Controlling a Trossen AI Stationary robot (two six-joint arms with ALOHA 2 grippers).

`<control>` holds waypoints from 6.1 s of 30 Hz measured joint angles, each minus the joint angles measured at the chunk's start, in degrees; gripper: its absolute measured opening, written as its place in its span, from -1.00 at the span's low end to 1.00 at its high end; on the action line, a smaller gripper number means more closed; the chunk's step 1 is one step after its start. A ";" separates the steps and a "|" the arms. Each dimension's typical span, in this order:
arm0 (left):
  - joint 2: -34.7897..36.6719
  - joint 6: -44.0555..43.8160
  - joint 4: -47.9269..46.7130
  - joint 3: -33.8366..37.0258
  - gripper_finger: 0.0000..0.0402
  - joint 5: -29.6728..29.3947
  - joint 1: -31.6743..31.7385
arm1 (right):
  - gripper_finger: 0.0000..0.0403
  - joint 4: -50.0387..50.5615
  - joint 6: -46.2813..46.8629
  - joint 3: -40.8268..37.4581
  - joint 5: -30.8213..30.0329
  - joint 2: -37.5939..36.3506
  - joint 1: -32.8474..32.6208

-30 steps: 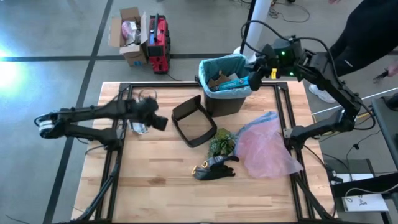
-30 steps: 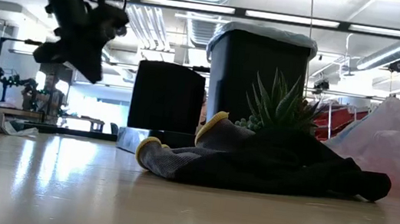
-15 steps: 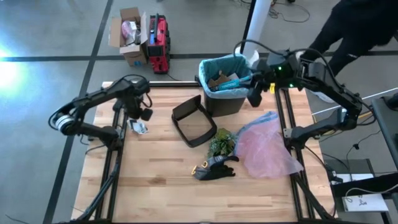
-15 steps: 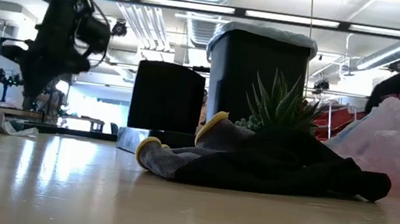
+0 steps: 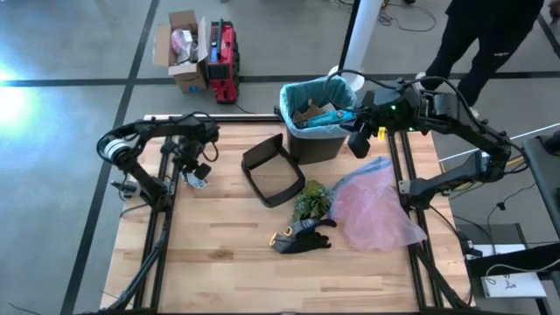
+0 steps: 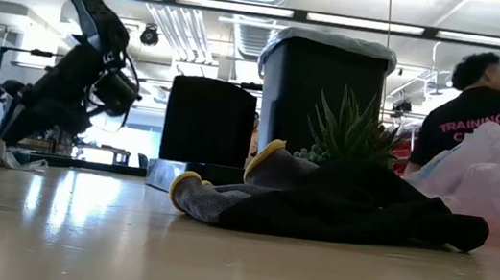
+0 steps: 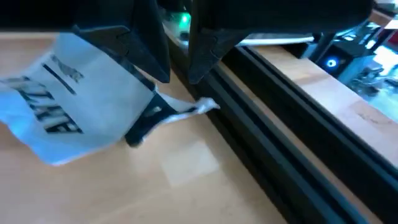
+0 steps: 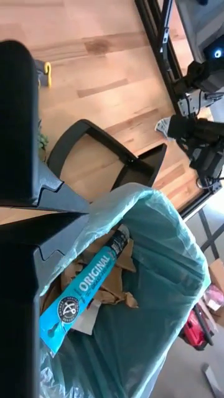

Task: Place trash/remove bag and relplace
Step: Move the white papers to the center of the table, then put the white paper into the trash bin

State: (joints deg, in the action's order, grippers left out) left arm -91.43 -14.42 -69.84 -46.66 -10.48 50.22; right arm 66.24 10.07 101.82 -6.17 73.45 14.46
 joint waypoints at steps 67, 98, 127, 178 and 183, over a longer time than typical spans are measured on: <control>14.31 -15.19 24.78 -9.95 -0.78 11.11 -65.11 | -0.45 -24.92 0.30 -0.74 0.24 22.95 -22.95; 38.93 -29.65 27.96 11.58 -0.78 9.68 -67.82 | -0.03 -56.16 16.94 -0.74 -6.04 54.97 -29.05; 32.75 -34.54 35.78 12.53 -0.79 14.52 -68.19 | 0.09 -64.45 24.52 -0.85 -8.95 64.92 -28.72; 31.40 -33.28 50.84 12.68 -0.79 9.46 -69.90 | -1.00 -27.52 -4.48 -0.79 -51.42 16.68 -25.33; 31.40 -32.71 50.86 12.68 -0.79 9.49 -69.90 | -1.00 -26.64 7.91 -0.87 -55.82 13.58 -20.44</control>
State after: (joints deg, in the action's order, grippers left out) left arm -60.03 -47.13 -18.98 -33.98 -0.99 -19.68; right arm 39.60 17.98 100.95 -62.00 87.03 -5.98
